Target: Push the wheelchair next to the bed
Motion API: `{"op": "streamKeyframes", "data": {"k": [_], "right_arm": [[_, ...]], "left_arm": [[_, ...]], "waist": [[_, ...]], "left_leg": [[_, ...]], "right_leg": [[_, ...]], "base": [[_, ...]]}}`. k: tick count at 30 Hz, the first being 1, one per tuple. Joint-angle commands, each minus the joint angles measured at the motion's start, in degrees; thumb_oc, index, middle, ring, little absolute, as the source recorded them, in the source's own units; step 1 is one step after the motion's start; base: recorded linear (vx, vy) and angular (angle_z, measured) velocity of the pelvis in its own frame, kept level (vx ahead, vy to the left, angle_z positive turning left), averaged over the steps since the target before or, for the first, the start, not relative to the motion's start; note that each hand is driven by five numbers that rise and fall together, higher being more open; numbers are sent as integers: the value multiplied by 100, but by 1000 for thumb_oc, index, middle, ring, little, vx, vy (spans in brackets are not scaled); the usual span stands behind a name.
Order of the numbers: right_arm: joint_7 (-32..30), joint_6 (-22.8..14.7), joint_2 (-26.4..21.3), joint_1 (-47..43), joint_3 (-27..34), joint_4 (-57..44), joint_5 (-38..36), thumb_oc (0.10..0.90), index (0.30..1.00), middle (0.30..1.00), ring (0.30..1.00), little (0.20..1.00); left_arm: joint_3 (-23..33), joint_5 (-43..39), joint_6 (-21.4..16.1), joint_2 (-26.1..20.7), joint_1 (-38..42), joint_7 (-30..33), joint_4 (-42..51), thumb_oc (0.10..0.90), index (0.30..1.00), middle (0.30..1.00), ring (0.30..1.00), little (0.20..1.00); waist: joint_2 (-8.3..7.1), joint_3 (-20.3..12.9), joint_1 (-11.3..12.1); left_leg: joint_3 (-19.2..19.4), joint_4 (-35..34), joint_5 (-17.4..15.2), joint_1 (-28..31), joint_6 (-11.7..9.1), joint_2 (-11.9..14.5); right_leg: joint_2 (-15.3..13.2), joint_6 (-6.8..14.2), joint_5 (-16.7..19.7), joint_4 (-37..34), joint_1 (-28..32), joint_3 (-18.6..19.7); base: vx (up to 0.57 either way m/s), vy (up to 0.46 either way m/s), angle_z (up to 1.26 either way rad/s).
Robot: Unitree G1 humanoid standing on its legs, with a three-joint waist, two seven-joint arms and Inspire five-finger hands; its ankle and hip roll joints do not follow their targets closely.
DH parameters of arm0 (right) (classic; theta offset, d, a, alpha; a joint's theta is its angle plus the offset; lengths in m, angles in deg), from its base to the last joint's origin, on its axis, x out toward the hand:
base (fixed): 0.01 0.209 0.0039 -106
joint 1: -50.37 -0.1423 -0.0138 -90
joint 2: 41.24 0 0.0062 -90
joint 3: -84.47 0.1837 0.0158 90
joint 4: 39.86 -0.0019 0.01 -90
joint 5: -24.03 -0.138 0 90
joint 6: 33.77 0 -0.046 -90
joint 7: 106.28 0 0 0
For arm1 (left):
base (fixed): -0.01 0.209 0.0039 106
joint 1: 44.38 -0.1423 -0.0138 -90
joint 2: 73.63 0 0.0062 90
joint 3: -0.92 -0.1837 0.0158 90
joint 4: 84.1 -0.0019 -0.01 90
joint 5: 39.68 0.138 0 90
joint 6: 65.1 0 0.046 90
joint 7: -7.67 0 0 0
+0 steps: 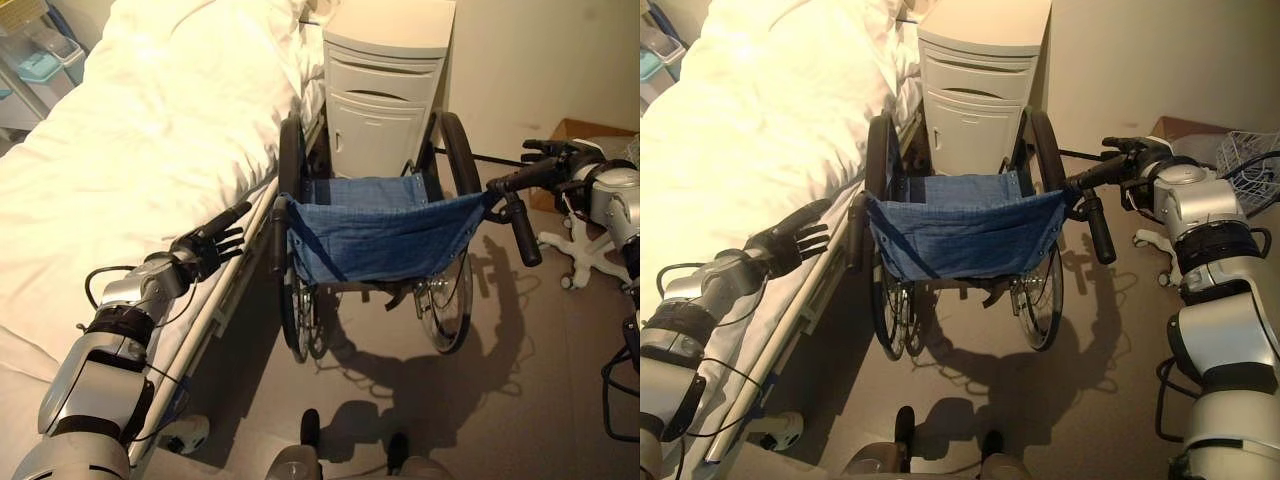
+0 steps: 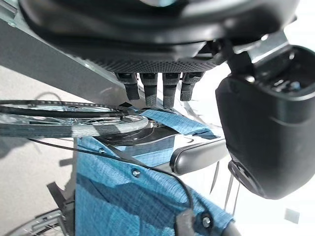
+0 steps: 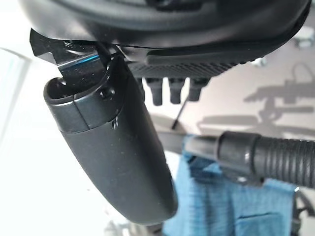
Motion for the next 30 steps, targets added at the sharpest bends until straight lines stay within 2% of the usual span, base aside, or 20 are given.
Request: {"op": "streamKeyframes", "data": {"k": [1,6,9,10,13,15,16,17,20,21,23,26,29,30], "right_arm": [[25,-627,-654,-210,72,-41,-256,800,900,900,900,900],[259,-708,-902,393,493,51,-43,800,900,900,900,900],[243,-826,-946,1064,1011,-1,-186,800,900,900,900,900],[188,-932,-922,1496,1387,-59,-345,800,900,900,900,900],[74,-1191,-738,2148,1981,1,-515,800,900,900,900,900],[-89,-1496,-354,2970,2633,92,-662,800,900,900,900,900],[-97,-1496,-346,3019,2665,67,-659,800,900,900,900,900],[-113,-1690,-84,3432,2985,244,-704,800,900,900,900,900],[-229,-1903,319,4024,3335,345,-660,800,900,900,900,900],[-229,-1903,319,4024,3335,345,-660,800,900,900,900,900],[-232,-2082,934,4579,3619,472,-669,800,900,900,900,900],[-115,-2232,1390,4981,3629,468,-484,800,900,900,900,900],[131,-2765,2087,5397,3446,642,-203,800,900,900,900,900],[106,-2860,2183,5431,3395,641,-201,800,900,900,900,900]], "left_arm": [[349,-186,-394,-436,194,-317,-265,800,900,900,900,900],[606,-32,-768,-378,-172,-252,-302,800,900,900,900,900],[852,194,-1147,-192,-602,-27,-246,800,900,900,900,900],[1021,361,-1356,-37,-899,79,-268,800,900,900,900,900],[1200,510,-1648,223,-1279,170,-325,800,900,900,900,900],[1307,744,-1911,569,-1644,308,-317,800,900,900,900,900],[1292,749,-1913,571,-1654,316,-305,800,900,900,900,900],[1336,922,-2104,796,-1862,434,-253,800,900,900,900,900],[1330,1065,-2313,1076,-2139,615,-104,800,900,900,900,900],[1330,1065,-2313,1076,-2139,615,-104,800,900,900,900,900],[1309,1344,-2612,1504,-2531,575,0,800,900,900,900,900],[1318,1369,-2899,1869,-2872,486,33,800,900,900,900,900],[1265,1644,-3365,2349,-3230,465,-144,800,900,900,900,900],[1245,1702,-3425,2391,-3265,471,-166,800,900,900,900,900]], "waist": [[-265,-801,-22],[-289,-816,-76],[-304,-814,-103],[-313,-808,-128],[-313,-806,-152],[-308,-775,-168],[-316,-785,-157],[-301,-751,-166],[-297,-717,-133],[-297,-717,-133],[-289,-689,-69],[-262,-704,-44],[-223,-720,4],[-220,-720,6]], "left_leg": [[316,23,-498,557,-28,-231],[362,18,-537,575,-18,-221],[370,18,-567,584,-4,-217],[365,18,-582,589,7,-216],[370,18,-604,589,18,-220],[379,18,-636,590,35,-218],[378,18,-637,590,36,-218],[381,18,-651,599,41,-216],[374,18,-678,611,59,-219],[374,18,-678,611,59,-219],[374,18,-685,618,69,-218],[364,18,-682,618,85,-215],[332,18,-686,622,117,-223],[327,18,-689,625,118,-225]], "right_leg": [[-40,-107,272,90,68,276],[-47,-82,284,86,32,299],[-50,-78,302,69,1,317],[-46,-76,311,54,-13,338],[-38,-77,312,48,-35,355],[-35,-72,308,42,-49,367],[-35,-72,307,41,-47,365],[-33,-67,309,41,-55,366],[-38,-64,315,38,-57,358],[-38,-64,315,38,-57,358],[-45,-67,339,36,-65,313],[-33,-79,351,36,-79,321],[-19,-115,351,43,-90,344],[-18,-119,349,43,-89,347]], "base": [[0,0,0],[-2,-5,-1],[-11,-26,-8],[-9,-21,-9],[-6,-9,-4],[0,0,0],[0,0,0],[0,0,0],[0,0,0],[-9,-37,-3],[-7,-44,-4],[11,-15,-4],[19,-30,-6],[9,-33,-4]]}}
